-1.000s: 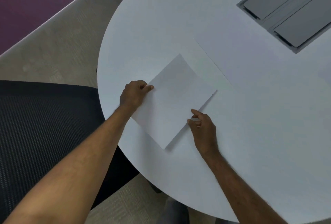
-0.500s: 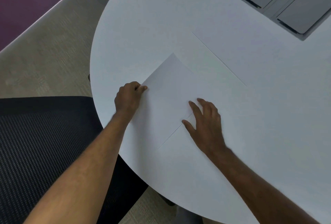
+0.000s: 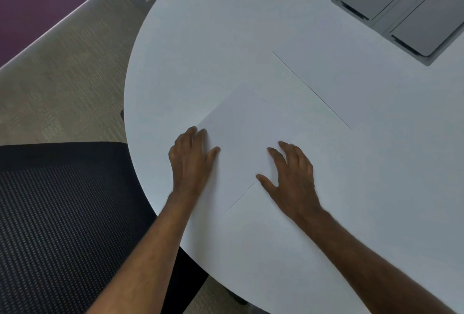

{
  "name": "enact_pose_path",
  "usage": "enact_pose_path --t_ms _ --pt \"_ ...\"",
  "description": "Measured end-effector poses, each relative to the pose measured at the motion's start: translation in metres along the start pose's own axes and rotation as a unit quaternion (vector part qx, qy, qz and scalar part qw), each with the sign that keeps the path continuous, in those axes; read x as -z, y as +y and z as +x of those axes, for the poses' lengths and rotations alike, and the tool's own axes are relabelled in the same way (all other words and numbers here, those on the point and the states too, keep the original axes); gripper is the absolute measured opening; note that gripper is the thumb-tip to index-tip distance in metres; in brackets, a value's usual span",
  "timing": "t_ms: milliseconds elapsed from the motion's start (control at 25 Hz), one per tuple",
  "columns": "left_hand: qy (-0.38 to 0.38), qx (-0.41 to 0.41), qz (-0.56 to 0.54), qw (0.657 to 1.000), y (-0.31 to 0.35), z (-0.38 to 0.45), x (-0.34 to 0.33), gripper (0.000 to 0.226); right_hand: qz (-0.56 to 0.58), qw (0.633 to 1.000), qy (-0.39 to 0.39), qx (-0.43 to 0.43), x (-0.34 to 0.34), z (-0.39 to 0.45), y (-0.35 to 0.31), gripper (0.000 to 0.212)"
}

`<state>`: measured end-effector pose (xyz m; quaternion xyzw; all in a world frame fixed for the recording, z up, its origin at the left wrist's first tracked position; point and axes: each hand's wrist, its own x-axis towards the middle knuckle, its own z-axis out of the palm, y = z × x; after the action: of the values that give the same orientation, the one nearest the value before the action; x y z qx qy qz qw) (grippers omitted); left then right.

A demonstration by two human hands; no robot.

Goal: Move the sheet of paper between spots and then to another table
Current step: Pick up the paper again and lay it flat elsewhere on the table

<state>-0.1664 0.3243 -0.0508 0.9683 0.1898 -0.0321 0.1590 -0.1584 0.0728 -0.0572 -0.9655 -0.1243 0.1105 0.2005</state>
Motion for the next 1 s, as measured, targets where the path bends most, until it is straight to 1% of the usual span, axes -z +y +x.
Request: enact_pose_path --t_ms 200,480,720,840,920,1000 --pt "-0.004 -0.011 0.008 1.0 0.002 -0.006 -0.003 0.057 0.017 1.0 -0.007 -0.005 0.004 -0.004 0.004 0.068" --pt "0.0 -0.016 0.008 1.0 0.005 -0.006 -0.003 0.057 0.019 1.0 0.001 -0.009 0.004 -0.005 0.004 0.068" --pt "-0.015 -0.005 0.004 1.0 0.008 -0.006 0.003 0.058 0.028 1.0 -0.001 -0.003 0.006 -0.004 0.003 0.069" --pt "-0.005 0.008 0.003 1.0 0.021 -0.007 0.007 0.057 0.083 0.997 -0.002 0.001 0.016 -0.002 0.006 0.068" --pt "0.006 0.006 -0.02 1.0 0.04 -0.006 0.006 0.057 0.133 0.991 0.008 -0.001 0.029 0.003 0.018 0.065" --pt "0.011 -0.001 -0.051 0.999 0.066 -0.004 0.002 0.057 0.159 0.987 0.02 -0.017 0.047 0.012 0.036 0.06"
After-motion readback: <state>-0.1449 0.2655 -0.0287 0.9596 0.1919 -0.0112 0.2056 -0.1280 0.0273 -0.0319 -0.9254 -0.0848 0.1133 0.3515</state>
